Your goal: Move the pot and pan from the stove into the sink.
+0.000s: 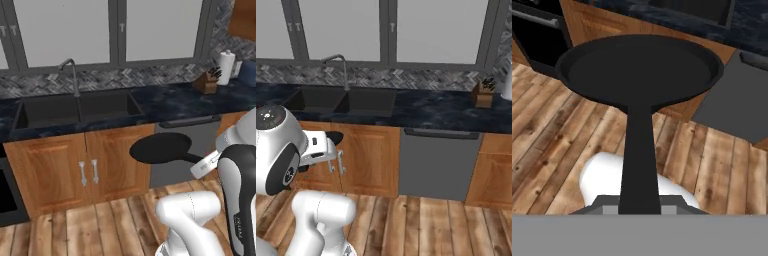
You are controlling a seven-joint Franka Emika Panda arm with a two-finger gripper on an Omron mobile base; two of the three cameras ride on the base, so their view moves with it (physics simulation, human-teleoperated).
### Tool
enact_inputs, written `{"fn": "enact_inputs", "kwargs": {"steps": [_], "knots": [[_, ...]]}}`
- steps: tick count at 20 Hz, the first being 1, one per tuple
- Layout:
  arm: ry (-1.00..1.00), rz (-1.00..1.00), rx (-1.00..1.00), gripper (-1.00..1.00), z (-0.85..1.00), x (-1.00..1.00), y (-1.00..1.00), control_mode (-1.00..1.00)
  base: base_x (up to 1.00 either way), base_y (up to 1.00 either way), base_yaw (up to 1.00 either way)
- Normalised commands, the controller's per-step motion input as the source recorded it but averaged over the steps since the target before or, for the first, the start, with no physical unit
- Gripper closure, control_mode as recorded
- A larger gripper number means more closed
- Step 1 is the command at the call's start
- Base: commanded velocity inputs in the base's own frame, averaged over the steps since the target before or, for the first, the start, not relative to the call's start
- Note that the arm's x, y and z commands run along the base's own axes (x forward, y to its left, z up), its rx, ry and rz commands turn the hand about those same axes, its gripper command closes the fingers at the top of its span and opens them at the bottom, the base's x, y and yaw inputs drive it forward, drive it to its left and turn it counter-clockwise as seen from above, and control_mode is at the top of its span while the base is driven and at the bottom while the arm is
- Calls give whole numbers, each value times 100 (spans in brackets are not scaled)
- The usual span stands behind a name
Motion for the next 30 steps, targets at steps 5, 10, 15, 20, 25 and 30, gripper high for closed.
{"fn": "enact_inputs", "kwargs": {"steps": [5, 10, 15, 20, 25, 30], "knots": [[0, 0, 0, 100, 0, 0, 0, 100, 99, 20, -3], [0, 0, 0, 100, 0, 0, 0, 100, 97, 21, -4], [0, 0, 0, 100, 0, 0, 0, 100, 93, 21, -4], [0, 0, 0, 100, 0, 0, 0, 100, 55, 13, -3], [0, 0, 0, 100, 0, 0, 0, -100, 0, 0, 0], [0, 0, 0, 100, -13, 12, 3, -100, 0, 0, 0]]}}
